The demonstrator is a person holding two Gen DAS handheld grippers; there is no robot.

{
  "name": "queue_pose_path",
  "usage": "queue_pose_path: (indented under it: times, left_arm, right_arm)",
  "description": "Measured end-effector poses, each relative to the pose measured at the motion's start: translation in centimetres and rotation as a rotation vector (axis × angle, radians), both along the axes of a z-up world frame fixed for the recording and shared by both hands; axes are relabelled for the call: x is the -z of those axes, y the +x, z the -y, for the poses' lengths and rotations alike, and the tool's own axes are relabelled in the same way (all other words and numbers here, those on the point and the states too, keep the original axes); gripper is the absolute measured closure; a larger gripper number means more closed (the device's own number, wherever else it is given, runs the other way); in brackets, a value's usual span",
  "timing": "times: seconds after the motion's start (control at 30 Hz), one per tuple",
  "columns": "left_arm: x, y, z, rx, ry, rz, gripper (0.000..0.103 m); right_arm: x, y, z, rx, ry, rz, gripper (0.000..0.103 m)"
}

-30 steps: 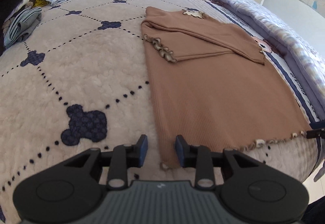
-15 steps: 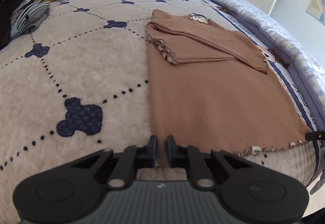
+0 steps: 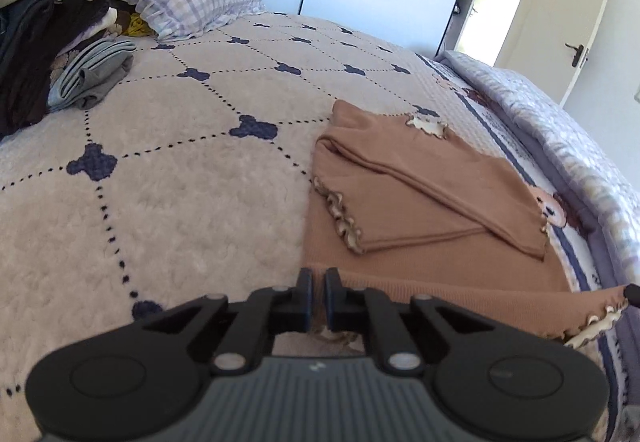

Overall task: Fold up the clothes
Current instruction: 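Grasp the ruffled hem with the right gripper and fold it toward the collar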

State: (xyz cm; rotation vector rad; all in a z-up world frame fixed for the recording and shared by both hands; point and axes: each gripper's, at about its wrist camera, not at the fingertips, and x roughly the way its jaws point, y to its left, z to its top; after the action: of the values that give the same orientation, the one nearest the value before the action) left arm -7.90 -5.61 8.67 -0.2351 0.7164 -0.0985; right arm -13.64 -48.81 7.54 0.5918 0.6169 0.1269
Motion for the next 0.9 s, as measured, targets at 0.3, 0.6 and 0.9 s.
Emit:
queue_pose_path:
  times: [0.3,0.6,0.9]
  left_arm:
    - [-1.0,6.2,0.8,-0.081,0.064,0.092,0.098]
    - [2.0,6.3,-0.2,0.080,0.082,0.025,0.094]
    - [1.8,4.1,-2.8,0.125,0.115,0.059,0.083]
  right_arm:
    - [1.0,5.6,1.3,0.113,0.079,0.021,0.101]
    - [3.7,9.0,2.2,0.064,0.036,-0.080,0.097]
    - [2.4,6.1,3.2,-0.046,0.062,-0.018,0.067]
